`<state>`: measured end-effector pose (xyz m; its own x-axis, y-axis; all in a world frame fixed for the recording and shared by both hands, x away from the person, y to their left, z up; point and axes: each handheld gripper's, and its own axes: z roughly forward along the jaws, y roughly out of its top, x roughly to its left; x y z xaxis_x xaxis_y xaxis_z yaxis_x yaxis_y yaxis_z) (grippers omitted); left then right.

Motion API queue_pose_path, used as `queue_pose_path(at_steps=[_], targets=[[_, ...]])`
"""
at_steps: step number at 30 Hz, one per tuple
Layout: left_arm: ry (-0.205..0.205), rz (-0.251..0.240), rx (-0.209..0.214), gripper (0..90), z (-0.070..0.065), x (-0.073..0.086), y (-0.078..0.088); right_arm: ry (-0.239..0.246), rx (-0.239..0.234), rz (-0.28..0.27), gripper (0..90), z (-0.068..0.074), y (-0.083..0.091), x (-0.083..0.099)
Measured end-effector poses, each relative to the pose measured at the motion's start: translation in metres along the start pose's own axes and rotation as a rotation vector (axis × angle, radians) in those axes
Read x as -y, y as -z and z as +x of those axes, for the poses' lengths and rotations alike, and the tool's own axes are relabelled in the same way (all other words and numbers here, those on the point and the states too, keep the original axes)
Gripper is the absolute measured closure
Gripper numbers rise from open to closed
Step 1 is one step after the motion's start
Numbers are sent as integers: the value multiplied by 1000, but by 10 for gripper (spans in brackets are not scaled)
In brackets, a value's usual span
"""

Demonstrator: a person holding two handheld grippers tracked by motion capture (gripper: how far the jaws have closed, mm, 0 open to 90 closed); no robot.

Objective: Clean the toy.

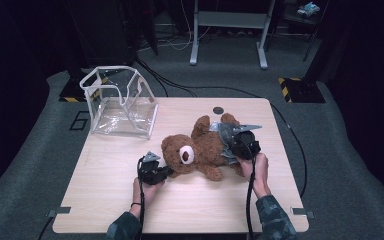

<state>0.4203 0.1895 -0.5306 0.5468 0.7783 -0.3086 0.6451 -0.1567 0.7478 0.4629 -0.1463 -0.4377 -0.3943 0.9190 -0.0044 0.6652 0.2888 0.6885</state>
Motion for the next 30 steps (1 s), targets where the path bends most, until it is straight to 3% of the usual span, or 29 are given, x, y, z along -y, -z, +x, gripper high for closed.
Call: queue_pose_path(at_steps=[3,5,7,9,12,14,17,19,25,28,30], targets=[[1,-2,-1,817,0,0,0,-57,36,35,829,-24,-7,14],[2,-1,-1,816,0,0,0,-69,66,52,829,-36,-5,19],[3,2,2,816,0,0,0,-78,75,44,829,-39,4,18],[6,1,2,816,0,0,0,-63,59,7,829,-32,17,13],[4,2,1,816,0,0,0,-10,-5,-54,829,-9,32,0],[4,2,1,815,0,0,0,25,-38,-58,828,8,30,-6],[3,1,0,815,0,0,0,50,-25,-18,829,17,12,-3],[3,1,1,815,0,0,0,37,13,6,829,10,5,4],[4,2,1,815,0,0,0,-47,62,49,830,-29,-1,27],[4,2,0,815,0,0,0,-46,102,50,830,-35,6,25],[4,2,0,815,0,0,0,-42,83,11,830,-29,18,20]])
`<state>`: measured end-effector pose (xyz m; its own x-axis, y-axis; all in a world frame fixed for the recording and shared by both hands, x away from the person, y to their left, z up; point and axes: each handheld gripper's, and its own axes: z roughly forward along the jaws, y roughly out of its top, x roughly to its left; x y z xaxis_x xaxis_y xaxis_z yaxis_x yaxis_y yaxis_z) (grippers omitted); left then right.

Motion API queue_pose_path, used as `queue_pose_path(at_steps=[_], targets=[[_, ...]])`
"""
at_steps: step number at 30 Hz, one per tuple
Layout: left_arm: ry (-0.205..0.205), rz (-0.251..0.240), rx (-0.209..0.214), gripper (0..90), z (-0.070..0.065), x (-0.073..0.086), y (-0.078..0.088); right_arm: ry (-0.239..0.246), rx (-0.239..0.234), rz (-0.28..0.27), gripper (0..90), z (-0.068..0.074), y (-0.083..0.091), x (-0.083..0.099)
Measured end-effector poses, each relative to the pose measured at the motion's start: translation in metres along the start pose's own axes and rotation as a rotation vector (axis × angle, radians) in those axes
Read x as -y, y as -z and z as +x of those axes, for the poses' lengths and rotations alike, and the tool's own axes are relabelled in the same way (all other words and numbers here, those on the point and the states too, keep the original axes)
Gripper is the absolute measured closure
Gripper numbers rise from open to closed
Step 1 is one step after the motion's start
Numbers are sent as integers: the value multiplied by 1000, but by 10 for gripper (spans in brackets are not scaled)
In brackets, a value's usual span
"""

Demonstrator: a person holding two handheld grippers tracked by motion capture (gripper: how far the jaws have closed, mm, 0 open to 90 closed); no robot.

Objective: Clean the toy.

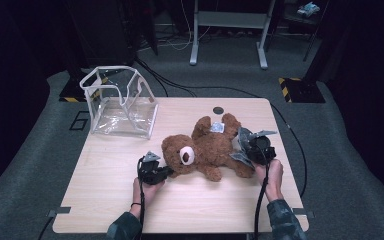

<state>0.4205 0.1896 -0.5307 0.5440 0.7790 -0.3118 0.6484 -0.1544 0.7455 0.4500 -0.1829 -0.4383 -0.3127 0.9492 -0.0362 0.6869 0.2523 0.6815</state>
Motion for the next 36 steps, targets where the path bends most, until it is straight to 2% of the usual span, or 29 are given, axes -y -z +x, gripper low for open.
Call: queue_pose_path(at_steps=[2,4,5,7,8,10,12,14,16,18,21,23,26,29,31,32,33,34,35,36], targets=[[0,0,0,815,0,0,0,21,-44,-36,829,14,12,-8],[2,-1,0,815,0,0,0,65,-82,-63,829,32,18,-16],[2,-1,0,815,0,0,0,86,-99,-63,829,41,17,-19],[3,-4,-1,815,0,0,0,125,-91,-37,830,53,7,-20],[4,-4,-2,815,0,0,0,124,-85,-18,830,54,0,-18],[3,-4,-1,815,0,0,0,101,-56,6,831,47,-11,-10],[0,1,1,815,0,0,0,73,-38,22,831,31,-18,0],[2,-1,1,815,0,0,0,26,-42,21,830,18,-16,6],[5,-3,1,815,0,0,0,13,-55,7,830,17,-6,4],[5,-3,0,815,0,0,0,51,-80,-29,830,26,4,-3],[5,-3,0,815,0,0,0,96,-137,-69,830,50,18,-17],[5,-3,0,815,0,0,0,124,-176,-87,830,65,18,-25],[4,-3,-1,815,0,0,0,149,-216,-95,831,81,7,-29],[1,0,-1,815,0,0,0,124,-227,-72,834,85,-7,-25],[0,-3,-3,815,0,0,0,128,-223,-68,835,82,-12,-21],[0,0,-1,815,0,0,0,117,-226,-66,834,81,-10,-21],[1,0,0,815,0,0,0,130,-220,-77,834,81,-7,-21],[2,0,-1,815,0,0,0,126,-211,-82,834,85,-1,-22],[2,0,0,815,0,0,0,145,-217,-98,834,89,4,-24],[1,0,-1,815,0,0,0,174,-244,-108,833,96,10,-27]])
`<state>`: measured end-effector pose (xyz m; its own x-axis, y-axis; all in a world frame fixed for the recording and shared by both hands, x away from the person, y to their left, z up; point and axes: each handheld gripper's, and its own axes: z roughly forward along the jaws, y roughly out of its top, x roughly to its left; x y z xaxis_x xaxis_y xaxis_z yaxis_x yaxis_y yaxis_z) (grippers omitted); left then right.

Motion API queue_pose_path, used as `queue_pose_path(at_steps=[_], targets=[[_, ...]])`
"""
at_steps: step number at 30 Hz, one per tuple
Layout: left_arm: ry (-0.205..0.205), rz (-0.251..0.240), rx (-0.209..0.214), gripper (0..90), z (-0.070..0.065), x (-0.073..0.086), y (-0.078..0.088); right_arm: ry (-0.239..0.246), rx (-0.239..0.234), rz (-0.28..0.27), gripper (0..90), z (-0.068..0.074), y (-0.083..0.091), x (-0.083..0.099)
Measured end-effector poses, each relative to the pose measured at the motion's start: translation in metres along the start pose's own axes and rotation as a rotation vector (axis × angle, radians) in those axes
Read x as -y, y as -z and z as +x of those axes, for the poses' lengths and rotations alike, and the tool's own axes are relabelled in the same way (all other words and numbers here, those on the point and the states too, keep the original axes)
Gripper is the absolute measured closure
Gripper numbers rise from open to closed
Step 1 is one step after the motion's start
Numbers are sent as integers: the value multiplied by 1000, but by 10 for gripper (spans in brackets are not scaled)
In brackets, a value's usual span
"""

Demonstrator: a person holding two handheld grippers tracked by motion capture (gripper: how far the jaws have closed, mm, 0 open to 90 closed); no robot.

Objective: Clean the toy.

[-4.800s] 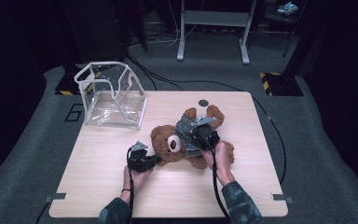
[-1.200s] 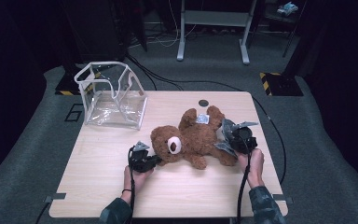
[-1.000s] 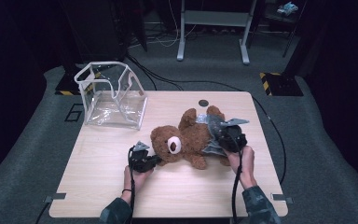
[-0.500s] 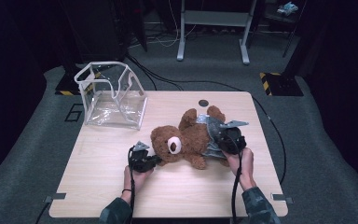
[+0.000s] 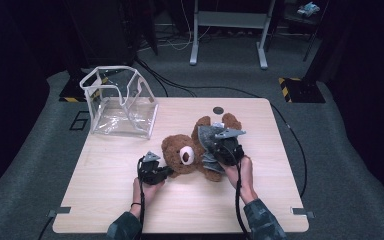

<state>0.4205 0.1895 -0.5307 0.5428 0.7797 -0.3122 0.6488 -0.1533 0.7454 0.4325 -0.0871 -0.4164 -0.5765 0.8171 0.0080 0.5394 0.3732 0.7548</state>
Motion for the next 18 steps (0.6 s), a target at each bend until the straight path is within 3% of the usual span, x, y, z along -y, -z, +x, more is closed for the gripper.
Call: queue_pose_path(at_steps=[3,5,8,9,12,14,15,18], targets=[[1,0,0,815,0,0,0,32,-27,12,833,22,-9,-9],[1,0,0,815,0,0,0,68,-6,52,834,27,-25,-6],[-8,-3,-1,815,0,0,0,8,-35,91,837,20,-48,12],[-2,-2,-1,815,0,0,0,-19,-48,89,838,18,-50,15],[0,-2,0,815,0,0,0,-17,-51,91,836,20,-44,14],[5,-2,2,815,0,0,0,-14,-59,63,835,25,-36,7],[4,-2,1,815,0,0,0,11,-74,33,835,29,-30,1],[10,-5,-3,816,0,0,0,47,-79,17,834,44,-30,-9]])
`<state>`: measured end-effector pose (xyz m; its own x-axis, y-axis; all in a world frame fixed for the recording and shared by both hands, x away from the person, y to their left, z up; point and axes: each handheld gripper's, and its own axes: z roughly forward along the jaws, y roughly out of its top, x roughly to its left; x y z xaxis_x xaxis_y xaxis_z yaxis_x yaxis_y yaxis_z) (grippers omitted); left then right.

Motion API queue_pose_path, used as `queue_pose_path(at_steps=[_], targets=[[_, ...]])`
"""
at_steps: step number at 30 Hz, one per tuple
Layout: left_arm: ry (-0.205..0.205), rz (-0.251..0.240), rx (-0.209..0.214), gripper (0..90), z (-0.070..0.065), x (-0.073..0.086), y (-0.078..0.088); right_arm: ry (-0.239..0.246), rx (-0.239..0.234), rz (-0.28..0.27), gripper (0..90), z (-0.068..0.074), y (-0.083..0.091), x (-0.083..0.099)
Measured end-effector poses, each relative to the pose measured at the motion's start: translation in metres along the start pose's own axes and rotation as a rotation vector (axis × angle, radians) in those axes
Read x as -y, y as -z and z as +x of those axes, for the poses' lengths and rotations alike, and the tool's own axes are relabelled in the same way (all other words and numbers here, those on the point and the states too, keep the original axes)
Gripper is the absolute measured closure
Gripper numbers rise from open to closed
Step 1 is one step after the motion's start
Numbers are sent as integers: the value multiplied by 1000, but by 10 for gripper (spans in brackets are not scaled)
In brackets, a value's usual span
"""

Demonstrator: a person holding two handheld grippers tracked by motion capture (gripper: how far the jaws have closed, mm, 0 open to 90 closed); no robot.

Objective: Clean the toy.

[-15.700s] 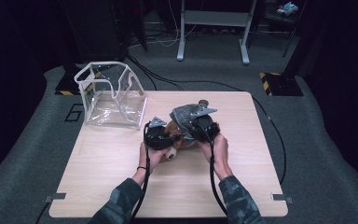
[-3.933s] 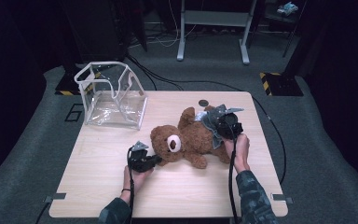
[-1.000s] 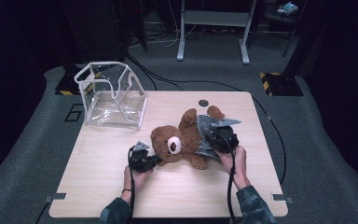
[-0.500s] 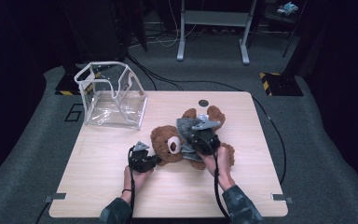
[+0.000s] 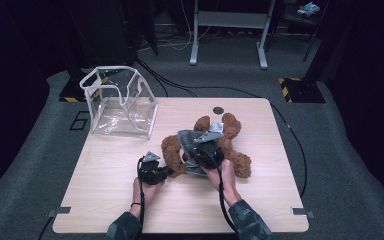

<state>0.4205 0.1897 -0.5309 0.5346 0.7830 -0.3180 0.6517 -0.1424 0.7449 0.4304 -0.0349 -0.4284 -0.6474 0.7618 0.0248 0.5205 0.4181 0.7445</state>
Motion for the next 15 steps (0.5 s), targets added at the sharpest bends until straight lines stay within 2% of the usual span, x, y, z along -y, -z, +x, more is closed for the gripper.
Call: queue_pose_path(at_steps=[1,2,4,6,8,10,12,15], targets=[[-4,0,-2,816,1,0,0,6,10,11,835,3,-4,0],[-2,-3,-4,815,0,0,0,-8,15,19,835,2,-9,1],[-4,2,-1,814,0,0,0,-35,29,39,835,-8,-17,8],[-6,-1,3,812,0,0,0,-68,14,44,836,-18,-22,16],[-6,3,9,796,1,0,1,-81,11,42,836,-19,-22,18],[-3,-5,10,737,1,0,1,-61,24,49,836,-17,-22,17],[-2,-13,7,610,3,-1,3,-68,17,49,835,-19,-22,16],[21,-43,-13,500,6,0,12,-75,9,49,835,-20,-21,15]])
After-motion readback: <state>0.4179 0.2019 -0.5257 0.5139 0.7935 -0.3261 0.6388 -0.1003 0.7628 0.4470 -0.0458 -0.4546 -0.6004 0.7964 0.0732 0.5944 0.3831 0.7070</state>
